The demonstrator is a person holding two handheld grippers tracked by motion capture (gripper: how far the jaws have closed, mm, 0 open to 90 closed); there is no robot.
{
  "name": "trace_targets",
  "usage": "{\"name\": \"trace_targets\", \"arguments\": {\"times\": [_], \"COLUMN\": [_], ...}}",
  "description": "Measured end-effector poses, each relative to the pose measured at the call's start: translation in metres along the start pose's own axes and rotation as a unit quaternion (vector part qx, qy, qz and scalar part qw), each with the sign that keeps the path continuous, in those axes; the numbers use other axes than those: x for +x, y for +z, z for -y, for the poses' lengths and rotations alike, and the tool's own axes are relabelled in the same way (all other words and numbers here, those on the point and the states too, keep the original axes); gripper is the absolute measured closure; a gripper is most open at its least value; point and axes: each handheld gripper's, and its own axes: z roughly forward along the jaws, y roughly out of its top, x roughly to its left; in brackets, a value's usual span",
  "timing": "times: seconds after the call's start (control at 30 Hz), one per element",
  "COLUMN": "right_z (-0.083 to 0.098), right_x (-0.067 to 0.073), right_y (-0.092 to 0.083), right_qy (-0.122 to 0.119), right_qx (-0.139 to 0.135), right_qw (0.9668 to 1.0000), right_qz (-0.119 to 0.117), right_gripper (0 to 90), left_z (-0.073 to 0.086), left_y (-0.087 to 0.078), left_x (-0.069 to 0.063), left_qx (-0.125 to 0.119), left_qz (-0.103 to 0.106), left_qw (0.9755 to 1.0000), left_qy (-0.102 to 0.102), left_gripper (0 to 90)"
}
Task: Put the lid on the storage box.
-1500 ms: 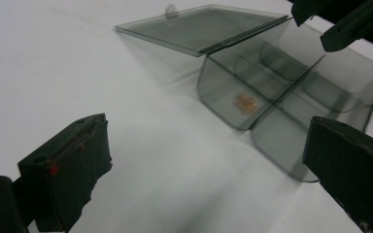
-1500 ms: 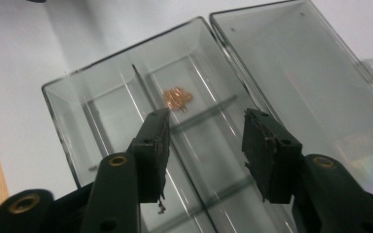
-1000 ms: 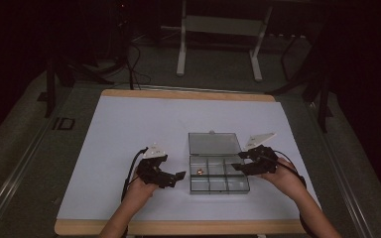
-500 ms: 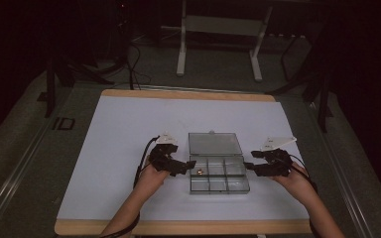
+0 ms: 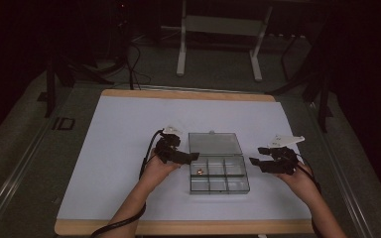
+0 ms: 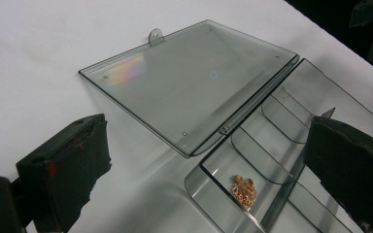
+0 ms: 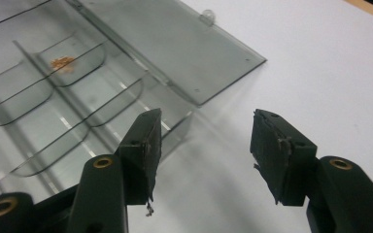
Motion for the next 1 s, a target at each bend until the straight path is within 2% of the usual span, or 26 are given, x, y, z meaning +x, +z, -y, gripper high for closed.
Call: {"name": "trace_targets", "arguments": {"times": [0.1,0.37,0.5,0.7,0.77,0.8,0.93,1.0], "right_z": [-0.001,-0.009,-0.013,-0.017,-0.017,-0.018,-0.019,-0.02], "right_x": [-0.003,-0.009,-0.012,-0.012,-0.012,-0.011,-0.01,-0.01], "right_y": [0.002,0.013,0.02,0.03,0.033,0.034,0.035,0.036], "right_qy": [0.005,0.015,0.02,0.021,0.02,0.019,0.018,0.018], "right_qx": [-0.002,-0.01,-0.011,-0.005,-0.004,-0.003,-0.004,-0.003], "right_qw": [0.9999,0.9996,0.9994,0.9995,0.9996,0.9996,0.9996,0.9996], "right_qz": [0.008,0.022,0.024,0.024,0.022,0.022,0.022,0.02], "right_gripper": [44.9,43.4,42.4,42.4,42.5,42.5,42.6,42.6], "left_z": [-0.003,-0.007,-0.008,-0.007,-0.006,-0.006,-0.005,-0.004], "left_y": [0.004,0.014,0.019,0.028,0.032,0.033,0.037,0.039], "left_x": [0.003,0.008,0.009,0.011,0.012,0.012,0.016,0.019], "left_qx": [0.001,0.004,0.011,0.02,0.03,0.04,0.042,0.044], "left_qz": [0.005,0.0,-0.021,-0.013,-0.01,-0.014,-0.001,0.009], "left_qw": [0.9999,0.9993,0.9986,0.9975,0.9963,0.996,0.9942,0.992], "left_qy": [-0.012,-0.037,-0.047,-0.066,-0.079,-0.079,-0.099,-0.118], "left_gripper": [3.4,6.4,14.5,15.8,20.7,20.7,23.7,28.4]}}
